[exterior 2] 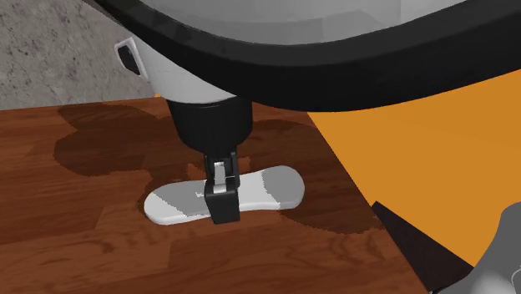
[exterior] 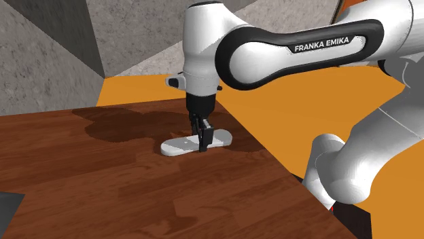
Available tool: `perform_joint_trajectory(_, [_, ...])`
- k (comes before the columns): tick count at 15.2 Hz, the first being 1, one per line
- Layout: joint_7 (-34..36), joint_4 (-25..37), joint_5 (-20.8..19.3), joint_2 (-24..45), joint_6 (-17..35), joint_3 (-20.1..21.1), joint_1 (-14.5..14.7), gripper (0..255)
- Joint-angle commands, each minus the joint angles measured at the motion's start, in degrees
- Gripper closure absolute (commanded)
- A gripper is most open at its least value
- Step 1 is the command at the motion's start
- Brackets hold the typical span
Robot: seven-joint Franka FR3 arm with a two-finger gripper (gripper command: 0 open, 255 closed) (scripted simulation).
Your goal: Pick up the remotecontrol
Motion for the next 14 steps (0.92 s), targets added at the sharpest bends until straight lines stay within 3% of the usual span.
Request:
perform_joint_trajectory(1, [-0.04,1.16,-0.07,0.03,-1.17,-0.11,-0.06,255])
perform_joint_trajectory(14, [0.06,12.11,-0.55,1.07,-11.1,-0.54,-0.39,255])
